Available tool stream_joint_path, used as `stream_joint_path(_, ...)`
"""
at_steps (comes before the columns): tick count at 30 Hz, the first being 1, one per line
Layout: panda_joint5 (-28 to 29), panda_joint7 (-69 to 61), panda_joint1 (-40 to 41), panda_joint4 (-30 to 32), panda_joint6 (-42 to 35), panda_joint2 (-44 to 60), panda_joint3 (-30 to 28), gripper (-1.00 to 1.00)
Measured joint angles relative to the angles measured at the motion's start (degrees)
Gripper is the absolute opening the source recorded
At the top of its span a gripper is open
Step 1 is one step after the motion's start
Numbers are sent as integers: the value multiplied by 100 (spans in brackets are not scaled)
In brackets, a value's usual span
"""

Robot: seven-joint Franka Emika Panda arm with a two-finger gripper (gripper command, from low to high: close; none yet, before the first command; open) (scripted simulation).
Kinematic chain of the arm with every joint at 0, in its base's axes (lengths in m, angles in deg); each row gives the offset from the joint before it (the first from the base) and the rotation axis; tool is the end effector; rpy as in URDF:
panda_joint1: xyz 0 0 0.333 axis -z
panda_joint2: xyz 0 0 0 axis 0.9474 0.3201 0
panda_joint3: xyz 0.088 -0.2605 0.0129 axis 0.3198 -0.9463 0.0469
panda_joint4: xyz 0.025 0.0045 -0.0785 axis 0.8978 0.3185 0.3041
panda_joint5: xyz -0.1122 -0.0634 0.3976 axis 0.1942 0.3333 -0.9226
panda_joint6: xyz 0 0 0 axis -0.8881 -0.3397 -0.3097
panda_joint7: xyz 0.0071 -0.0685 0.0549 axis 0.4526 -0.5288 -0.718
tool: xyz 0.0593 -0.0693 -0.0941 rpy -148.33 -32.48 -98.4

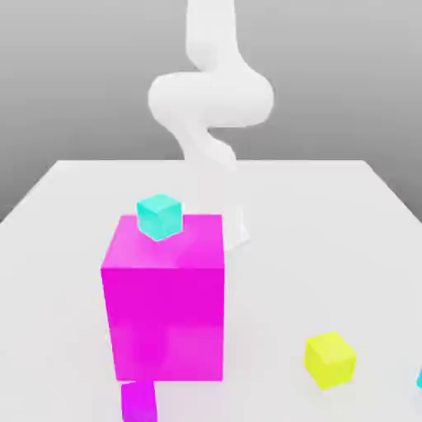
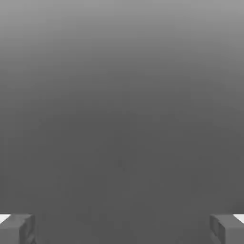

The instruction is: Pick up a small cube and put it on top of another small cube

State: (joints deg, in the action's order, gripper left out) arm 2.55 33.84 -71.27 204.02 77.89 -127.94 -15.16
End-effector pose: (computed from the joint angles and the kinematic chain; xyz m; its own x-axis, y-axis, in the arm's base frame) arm 0.4469 0.0228 0.6353 0.5290 -0.6898 0.4943 -0.5177 -0.7239 -0.4561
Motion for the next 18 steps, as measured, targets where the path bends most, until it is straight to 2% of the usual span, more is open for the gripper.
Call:
stream_joint_path(11,711,627,-72,-225,480,2306,1113,0)
stream_joint_path(18,1294,1116,-402,-371,766,3775,1590,0)
